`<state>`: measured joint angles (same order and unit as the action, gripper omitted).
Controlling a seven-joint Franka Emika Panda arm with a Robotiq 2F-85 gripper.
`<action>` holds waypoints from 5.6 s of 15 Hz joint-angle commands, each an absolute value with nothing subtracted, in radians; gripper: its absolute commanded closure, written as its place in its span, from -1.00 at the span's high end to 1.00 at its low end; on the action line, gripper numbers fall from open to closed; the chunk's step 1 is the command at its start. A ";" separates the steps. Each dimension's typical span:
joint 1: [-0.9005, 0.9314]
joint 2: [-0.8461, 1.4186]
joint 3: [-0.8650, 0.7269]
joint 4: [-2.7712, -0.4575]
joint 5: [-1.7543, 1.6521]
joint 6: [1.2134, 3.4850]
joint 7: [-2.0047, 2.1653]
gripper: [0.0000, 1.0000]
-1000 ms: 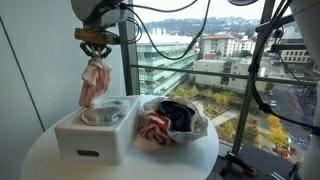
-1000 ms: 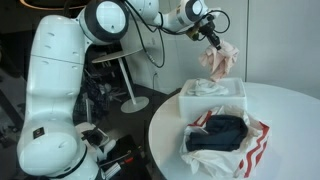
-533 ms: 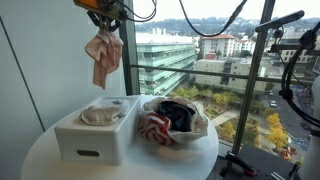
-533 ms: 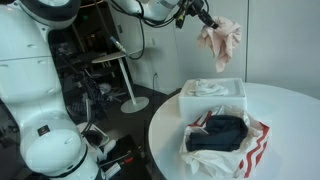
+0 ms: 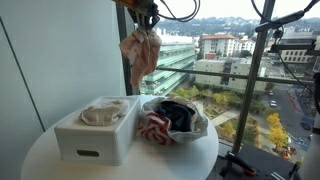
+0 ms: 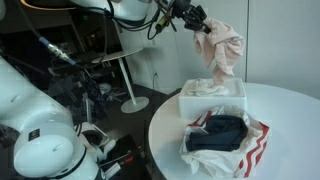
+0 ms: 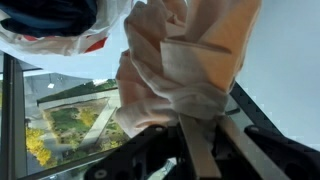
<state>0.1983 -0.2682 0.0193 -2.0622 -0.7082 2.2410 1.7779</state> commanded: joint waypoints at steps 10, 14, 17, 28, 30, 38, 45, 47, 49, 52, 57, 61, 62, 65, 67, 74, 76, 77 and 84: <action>-0.060 -0.364 0.006 -2.383 -0.427 2.338 1.697 -0.89; -0.051 -0.202 -0.022 -2.344 -0.243 2.411 1.543 -0.92; -0.060 -0.121 -0.025 -2.312 -0.121 2.377 1.452 -0.92; -0.094 0.309 -0.087 -2.103 0.014 2.454 1.325 -0.90; -0.099 0.402 -0.074 -2.059 0.104 2.492 1.264 -0.90; -0.082 0.577 -0.109 -1.895 0.205 2.358 1.224 -0.16; 0.037 0.252 -0.196 -2.007 -0.038 2.324 1.302 0.89; 0.061 0.192 -0.162 -1.985 -0.107 2.302 1.279 1.00; 0.098 0.163 -0.116 -1.944 -0.174 2.270 1.285 1.00; 0.136 0.192 -0.024 -1.863 -0.177 2.284 1.240 1.00; 0.185 0.344 0.053 -1.713 -0.169 2.287 1.130 1.00; 0.210 0.468 0.046 -1.618 -0.150 2.222 1.063 1.00; 0.213 0.494 0.045 -1.600 -0.146 2.203 1.043 1.00; 0.223 0.561 0.040 -1.545 -0.142 2.141 0.998 1.00; 0.230 0.597 0.035 -1.505 -0.142 2.103 0.975 1.00; 0.229 0.662 0.008 -1.398 -0.134 2.019 0.959 0.16; 0.227 0.672 0.004 -1.378 -0.127 2.008 0.961 -0.16; 0.227 0.675 0.001 -1.370 -0.125 2.003 0.961 -0.30; 0.224 0.660 -0.006 -1.343 -0.112 2.000 0.966 -1.00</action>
